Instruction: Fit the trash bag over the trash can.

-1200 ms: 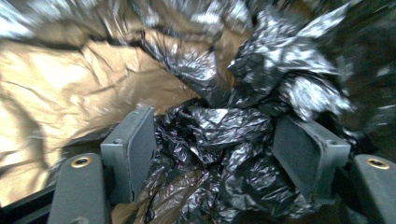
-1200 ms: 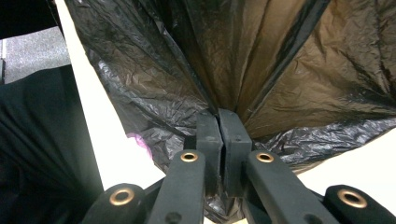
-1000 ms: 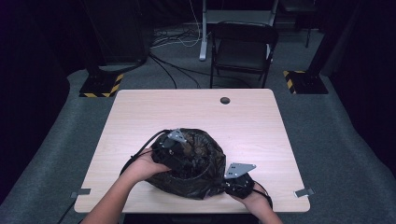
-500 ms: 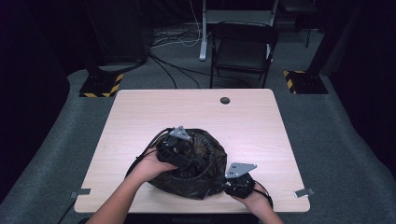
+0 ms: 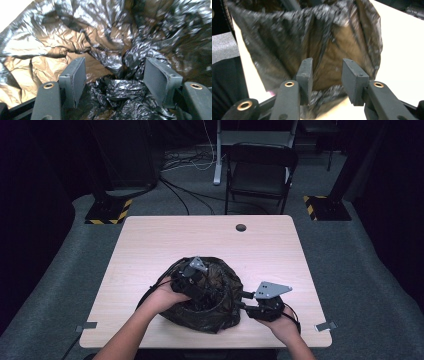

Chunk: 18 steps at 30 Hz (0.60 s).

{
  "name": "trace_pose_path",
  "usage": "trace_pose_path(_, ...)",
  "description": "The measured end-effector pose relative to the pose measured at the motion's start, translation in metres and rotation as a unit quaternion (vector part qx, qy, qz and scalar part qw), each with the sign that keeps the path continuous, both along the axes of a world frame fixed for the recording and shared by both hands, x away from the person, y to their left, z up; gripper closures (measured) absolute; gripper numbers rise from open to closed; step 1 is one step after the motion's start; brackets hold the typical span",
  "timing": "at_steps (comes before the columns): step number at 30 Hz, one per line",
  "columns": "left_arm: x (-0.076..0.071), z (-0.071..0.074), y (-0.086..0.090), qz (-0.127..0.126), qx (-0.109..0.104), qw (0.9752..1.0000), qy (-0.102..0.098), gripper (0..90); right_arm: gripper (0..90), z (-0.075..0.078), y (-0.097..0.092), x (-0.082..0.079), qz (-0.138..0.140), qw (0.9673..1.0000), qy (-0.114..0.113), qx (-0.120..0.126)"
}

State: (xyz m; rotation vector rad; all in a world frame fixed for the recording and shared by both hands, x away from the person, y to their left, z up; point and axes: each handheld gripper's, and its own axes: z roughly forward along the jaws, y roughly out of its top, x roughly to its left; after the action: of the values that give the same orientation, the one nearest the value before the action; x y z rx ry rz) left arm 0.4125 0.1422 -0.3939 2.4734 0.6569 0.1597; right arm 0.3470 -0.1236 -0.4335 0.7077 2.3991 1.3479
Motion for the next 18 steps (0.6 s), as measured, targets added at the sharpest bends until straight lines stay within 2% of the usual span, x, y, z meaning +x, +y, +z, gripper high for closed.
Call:
trace_pose_path(3,0.003,-0.001,-0.001,-0.011,0.008,0.9999,0.009,35.5,59.5,0.003,0.004,0.015,-0.019,0.9997,-0.014,-0.001)
trace_pose_path(7,0.006,-0.002,-0.001,-0.022,0.01,0.9995,0.021,37.7,59.0,0.003,0.009,0.034,-0.031,0.9994,-0.012,0.006)
trace_pose_path(10,0.008,-0.002,0.004,-0.029,0.003,0.999,0.034,38.4,59.0,0.0,0.017,0.038,-0.011,0.9999,-0.003,0.008)
trace_pose_path(13,0.01,-0.003,0.014,-0.026,0.019,0.999,0.03,39.5,59.0,-0.001,0.026,0.035,0.019,0.9998,-0.001,0.002)
trace_pose_path(16,0.013,-0.003,0.023,-0.019,0.026,0.9991,0.029,39.5,58.7,-0.002,0.035,0.032,0.046,0.999,0.002,0.0)
trace_pose_path(18,0.014,-0.004,0.025,-0.022,0.044,0.9985,0.023,41.1,58.6,-0.002,0.041,0.031,0.055,0.9985,0.006,-0.002)
